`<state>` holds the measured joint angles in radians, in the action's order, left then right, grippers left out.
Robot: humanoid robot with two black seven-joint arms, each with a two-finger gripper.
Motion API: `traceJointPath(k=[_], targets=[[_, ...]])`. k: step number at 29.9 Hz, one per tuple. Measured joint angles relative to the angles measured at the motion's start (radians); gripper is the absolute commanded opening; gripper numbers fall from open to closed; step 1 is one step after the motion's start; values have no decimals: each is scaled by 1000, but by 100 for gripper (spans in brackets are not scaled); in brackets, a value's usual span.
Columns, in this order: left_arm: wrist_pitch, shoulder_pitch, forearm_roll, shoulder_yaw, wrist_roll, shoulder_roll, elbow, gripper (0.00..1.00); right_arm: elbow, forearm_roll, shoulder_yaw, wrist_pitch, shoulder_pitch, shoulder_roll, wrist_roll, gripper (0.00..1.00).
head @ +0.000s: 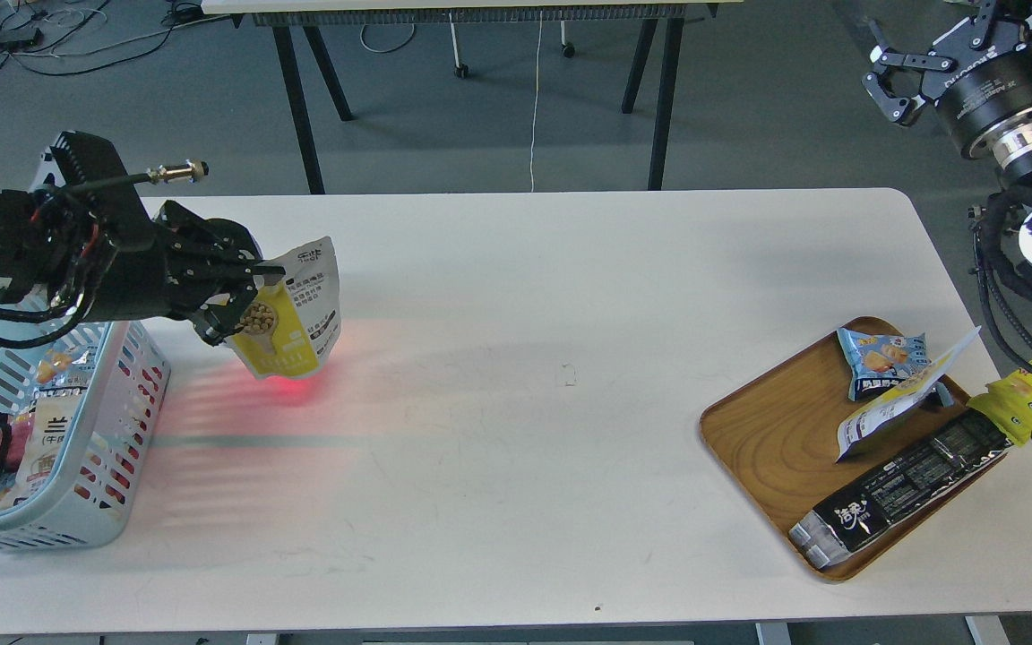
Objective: Scan snack and place in basket
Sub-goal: 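Hold the yellow bag in front of the barcode scanner with the left gripper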
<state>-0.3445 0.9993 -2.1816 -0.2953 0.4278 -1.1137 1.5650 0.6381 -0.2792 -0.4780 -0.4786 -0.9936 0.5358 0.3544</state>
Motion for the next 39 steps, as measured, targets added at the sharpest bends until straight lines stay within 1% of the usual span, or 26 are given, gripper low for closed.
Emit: traceJointPath(k=[5, 12, 22, 32, 39], targets=[[3, 7, 0, -1, 0, 1, -17, 1, 0, 0, -4, 0, -3, 1, 0, 99], [5, 1, 0, 13, -19, 38, -70, 1, 0, 0, -5, 0, -5, 1, 0, 99], [6, -5, 0, 17, -21, 42, -77, 1, 0, 0, -5, 1, -5, 3, 0, 99], [11, -7, 0, 15, -16, 22, 21, 1, 0, -1, -6, 0, -5, 12, 0, 99], [11, -5, 0, 15, -16, 5, 140, 1, 1, 0, -7, 0, -7, 22, 0, 99]])
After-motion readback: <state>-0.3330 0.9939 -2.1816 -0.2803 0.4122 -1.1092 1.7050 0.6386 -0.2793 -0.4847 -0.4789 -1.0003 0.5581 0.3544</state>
